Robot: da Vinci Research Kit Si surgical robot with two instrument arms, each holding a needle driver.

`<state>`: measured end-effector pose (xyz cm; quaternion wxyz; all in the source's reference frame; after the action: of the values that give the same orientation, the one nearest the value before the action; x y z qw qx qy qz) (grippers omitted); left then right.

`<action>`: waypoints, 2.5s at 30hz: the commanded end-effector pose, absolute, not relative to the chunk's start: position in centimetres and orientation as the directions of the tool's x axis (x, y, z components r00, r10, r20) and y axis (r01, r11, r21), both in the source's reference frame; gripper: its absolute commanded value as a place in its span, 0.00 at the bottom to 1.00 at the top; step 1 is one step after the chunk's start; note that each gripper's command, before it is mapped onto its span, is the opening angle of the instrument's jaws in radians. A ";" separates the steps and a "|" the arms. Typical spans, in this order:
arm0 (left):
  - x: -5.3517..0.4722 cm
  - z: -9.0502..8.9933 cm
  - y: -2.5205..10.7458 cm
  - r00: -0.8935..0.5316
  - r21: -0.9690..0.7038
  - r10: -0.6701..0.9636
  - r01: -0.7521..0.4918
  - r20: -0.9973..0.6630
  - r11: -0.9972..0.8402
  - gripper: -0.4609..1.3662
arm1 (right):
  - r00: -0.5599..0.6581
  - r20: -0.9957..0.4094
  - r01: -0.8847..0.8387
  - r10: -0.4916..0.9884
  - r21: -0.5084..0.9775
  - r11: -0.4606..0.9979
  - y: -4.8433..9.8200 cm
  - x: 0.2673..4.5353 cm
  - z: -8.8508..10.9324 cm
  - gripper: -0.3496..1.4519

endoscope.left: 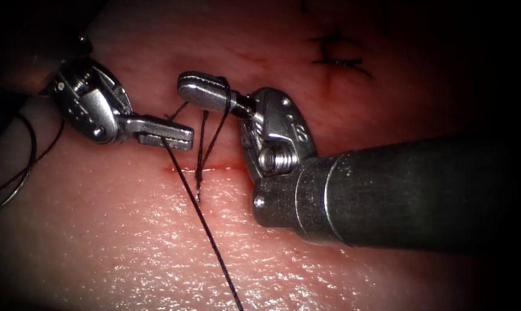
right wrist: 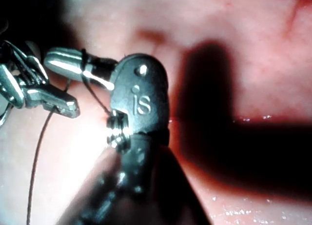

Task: Wound Closure
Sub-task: Wrap suture counter-clockwise once around right grasper, then pick up suture tail

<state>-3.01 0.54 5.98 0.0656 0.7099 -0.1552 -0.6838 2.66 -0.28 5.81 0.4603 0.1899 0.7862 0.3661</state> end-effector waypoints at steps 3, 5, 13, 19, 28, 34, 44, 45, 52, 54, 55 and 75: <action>-3.05 6.0 0.5 0.008 0.306 -0.309 -0.130 -0.951 -0.943 0.06 | -0.447 -0.609 0.056 0.655 0.712 0.700 -0.3 2.73 5.8 0.33; -3.07 5.9 0.4 0.002 0.306 -0.309 -0.129 -0.951 -0.943 0.06 | -0.408 -0.622 0.121 0.668 0.688 0.715 -0.3 2.77 5.8 0.51; -3.18 5.9 0.2 -0.017 0.305 -0.306 -0.129 -0.952 -0.943 0.06 | -0.242 -0.574 0.085 0.782 0.790 0.607 -0.4 2.86 5.8 0.62; -3.17 5.8 0.1 -0.020 0.304 -0.304 -0.125 -0.952 -0.944 0.06 | -0.126 -0.545 -0.120 0.829 0.838 0.532 -0.4 2.79 5.6 0.43; -3.30 5.8 -0.1 -0.039 0.304 -0.301 -0.147 -0.953 -0.941 0.06 | -0.171 -0.441 -0.335 0.881 0.867 0.369 -0.6 2.84 5.4 0.36; -3.34 5.8 0.0 -0.041 0.295 -0.293 -0.153 -0.955 -0.943 0.06 | -0.145 -0.441 -0.460 0.886 0.823 0.334 -0.6 2.86 5.3 0.38; -3.40 5.8 0.0 -0.042 0.287 -0.284 -0.169 -0.958 -0.943 0.06 | -0.191 -0.449 -0.662 0.873 0.716 0.224 -0.7 2.68 5.4 0.46; -3.43 5.8 0.1 -0.043 0.282 -0.278 -0.172 -0.960 -0.944 0.06 | -0.195 -0.443 -0.675 0.875 0.708 0.208 -0.7 2.64 5.4 0.49; -3.66 5.8 0.1 -0.037 0.270 -0.268 -0.184 -0.963 -0.945 0.06 | -0.215 -0.399 -0.702 0.891 0.698 0.142 -0.8 2.37 5.7 0.56; -3.76 5.9 0.2 -0.034 0.267 -0.265 -0.185 -0.964 -0.946 0.06 | -0.233 -0.390 -0.708 0.891 0.696 0.119 -0.8 2.25 5.7 0.57; -3.79 5.9 0.2 -0.032 0.263 -0.261 -0.183 -0.965 -0.947 0.06 | -0.240 -0.387 -0.710 0.890 0.695 0.111 -0.8 2.22 5.8 0.57; -3.86 6.1 0.3 -0.015 0.247 -0.248 -0.169 -0.969 -0.954 0.06 | -0.316 -0.273 -0.677 0.908 0.736 -0.014 -0.7 2.30 6.2 0.65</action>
<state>-3.86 0.26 6.12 0.0257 0.7017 -0.1498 -0.6961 2.30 -0.68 6.19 0.5675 0.1407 0.4109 0.6996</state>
